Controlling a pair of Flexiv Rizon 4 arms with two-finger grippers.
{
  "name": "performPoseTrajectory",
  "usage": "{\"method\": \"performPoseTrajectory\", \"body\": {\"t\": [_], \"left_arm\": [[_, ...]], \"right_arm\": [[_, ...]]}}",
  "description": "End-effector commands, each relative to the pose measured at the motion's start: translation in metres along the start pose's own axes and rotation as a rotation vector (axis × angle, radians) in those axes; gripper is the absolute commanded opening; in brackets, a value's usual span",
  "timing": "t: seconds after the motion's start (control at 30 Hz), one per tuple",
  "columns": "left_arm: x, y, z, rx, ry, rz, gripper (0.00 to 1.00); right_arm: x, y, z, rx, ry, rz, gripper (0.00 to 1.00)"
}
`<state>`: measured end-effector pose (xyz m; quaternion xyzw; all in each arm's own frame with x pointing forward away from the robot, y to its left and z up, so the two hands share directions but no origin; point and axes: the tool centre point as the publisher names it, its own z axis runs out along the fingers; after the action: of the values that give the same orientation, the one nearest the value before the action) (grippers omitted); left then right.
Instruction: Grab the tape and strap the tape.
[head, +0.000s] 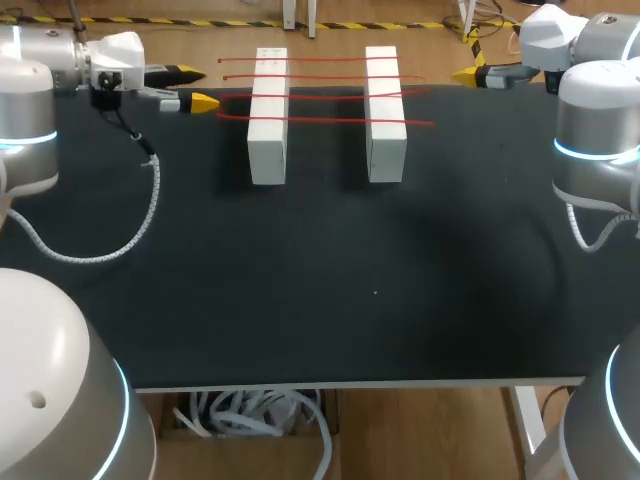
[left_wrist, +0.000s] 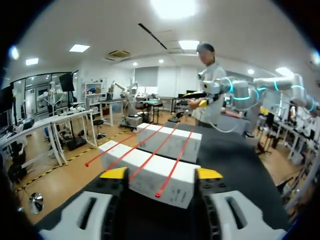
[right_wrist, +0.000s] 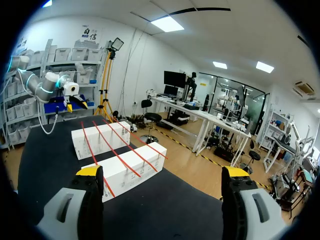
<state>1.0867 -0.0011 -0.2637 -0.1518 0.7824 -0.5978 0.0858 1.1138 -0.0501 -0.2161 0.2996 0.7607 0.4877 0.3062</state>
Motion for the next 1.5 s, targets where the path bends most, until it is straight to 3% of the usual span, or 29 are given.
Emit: {"method": "performPoseTrajectory", "body": {"t": [0.03,0.1,0.13,0.17,0.2,0.23,0.3,0.33,0.37,0.4,0.47,0.5,0.53,0.57,0.67,0.73,1.07,1.23,1.5], "left_arm": [[-0.005,0.005,0.008,0.019,0.081,0.012,0.36],[-0.004,0.006,0.01,0.025,0.103,0.019,0.35],[-0.003,0.006,0.01,0.028,0.11,0.021,0.14],[-0.003,0.007,0.011,0.028,0.11,0.021,0.02],[-0.003,0.008,0.011,0.027,0.11,0.022,0.06],[-0.003,0.008,0.011,0.028,0.114,0.022,0.18],[-0.003,0.009,0.012,0.028,0.117,0.024,0.13],[-0.003,0.009,0.012,0.03,0.126,0.027,0.16],[-0.002,0.01,0.013,0.029,0.127,0.027,0.24],[-0.002,0.011,0.013,0.025,0.128,0.03,0.37],[-0.002,0.012,0.014,0.027,0.138,0.035,0.15],[-0.002,0.012,0.015,0.026,0.138,0.036,0.16],[-0.002,0.012,0.015,0.026,0.14,0.038,0.26],[-0.002,0.012,0.016,0.027,0.142,0.039,0.3],[-0.002,0.013,0.018,0.03,0.15,0.046,0.29],[-0.002,0.015,0.019,0.03,0.152,0.048,0.33],[0.002,0.027,0.031,0.025,0.211,0.057,0.35],[0.005,0.035,0.039,0.018,0.255,0.055,0.3],[0.001,0.041,0.039,0.049,0.291,0.042,0.33]], "right_arm": [[0.0,0.0,0.0,0.0,0.0,0.0,1.0],[0.0,0.0,0.0,0.0,0.0,0.0,1.0],[0.0,0.0,0.0,0.0,0.0,0.0,1.0],[0.0,0.0,0.0,0.0,0.0,0.0,1.0],[0.0,0.0,0.0,0.0,0.0,0.0,1.0],[0.0,0.0,0.0,0.0,0.0,0.0,1.0],[0.0,0.0,0.0,0.0,0.0,0.0,1.0],[0.0,0.0,0.0,0.0,0.0,0.0,1.0],[0.0,0.0,0.0,0.0,0.0,0.0,1.0],[0.0,0.0,0.0,0.0,0.0,0.0,1.0],[0.0,0.0,0.0,0.0,0.0,0.0,1.0],[0.0,0.0,0.0,0.0,0.0,0.0,1.0],[0.0,0.0,0.0,0.0,0.0,0.0,1.0],[0.0,0.0,0.0,0.0,0.0,0.0,1.0],[0.0,0.0,0.0,0.0,0.0,0.0,1.0],[0.0,0.0,0.0,0.0,0.0,0.0,1.0],[0.0,0.0,0.0,0.0,0.0,0.0,1.0],[0.0,0.0,0.0,0.0,0.0,0.0,1.0],[0.0,0.0,0.0,0.0,0.0,0.0,1.0]]}}
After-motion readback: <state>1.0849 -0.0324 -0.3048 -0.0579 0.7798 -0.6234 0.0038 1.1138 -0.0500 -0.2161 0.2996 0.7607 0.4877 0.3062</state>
